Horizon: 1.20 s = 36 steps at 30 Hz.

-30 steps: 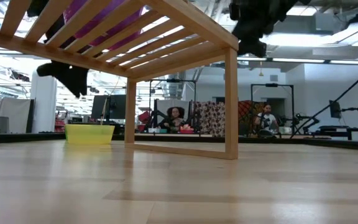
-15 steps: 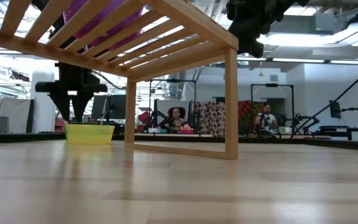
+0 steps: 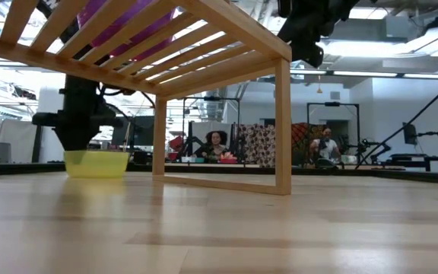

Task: Place and stack bowls onto a shelf
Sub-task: Stack the small yellow bowl on the shelf on top of the small violet bowl on the shelf

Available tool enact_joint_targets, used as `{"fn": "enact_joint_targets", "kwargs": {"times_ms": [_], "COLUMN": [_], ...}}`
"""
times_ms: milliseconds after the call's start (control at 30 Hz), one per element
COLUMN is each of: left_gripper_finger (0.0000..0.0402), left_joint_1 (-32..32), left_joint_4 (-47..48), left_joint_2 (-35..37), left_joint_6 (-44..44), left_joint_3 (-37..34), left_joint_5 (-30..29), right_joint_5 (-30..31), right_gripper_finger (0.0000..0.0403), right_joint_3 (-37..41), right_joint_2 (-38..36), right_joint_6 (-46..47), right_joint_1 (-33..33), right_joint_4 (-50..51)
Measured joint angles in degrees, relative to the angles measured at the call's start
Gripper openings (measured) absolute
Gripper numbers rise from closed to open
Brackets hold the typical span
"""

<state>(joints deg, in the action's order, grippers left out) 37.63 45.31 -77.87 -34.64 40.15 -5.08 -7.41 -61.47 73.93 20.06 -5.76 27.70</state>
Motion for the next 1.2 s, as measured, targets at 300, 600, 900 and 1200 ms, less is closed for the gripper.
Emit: {"fn": "enact_joint_targets", "kwargs": {"times_ms": [300,600,900,1200], "left_gripper_finger": [0.0000,0.0000,0.0000,0.0000], "left_joint_1": [-0.15,-6.75,-28.15,-42.02], "left_joint_4": [6.19,25.93,35.10,38.16], "left_joint_2": [13.00,18.86,6.72,-9.45], "left_joint_6": [2.62,8.89,4.37,6.27], "left_joint_3": [7.73,32.77,55.50,68.46], "left_joint_5": [1.01,1.84,1.24,3.36], "right_joint_5": [0.47,1.93,1.96,1.96], "right_gripper_finger": [0.0225,0.0225,0.0225,0.0225], "right_joint_3": [0.00,0.02,0.02,0.02], "right_joint_2": [0.00,0.00,0.00,0.00], "right_joint_6": [0.03,-0.04,-0.41,-0.40], "right_joint_1": [0.53,0.42,0.42,0.42], "right_joint_4": [-1.28,-3.66,-4.57,-4.48]}}
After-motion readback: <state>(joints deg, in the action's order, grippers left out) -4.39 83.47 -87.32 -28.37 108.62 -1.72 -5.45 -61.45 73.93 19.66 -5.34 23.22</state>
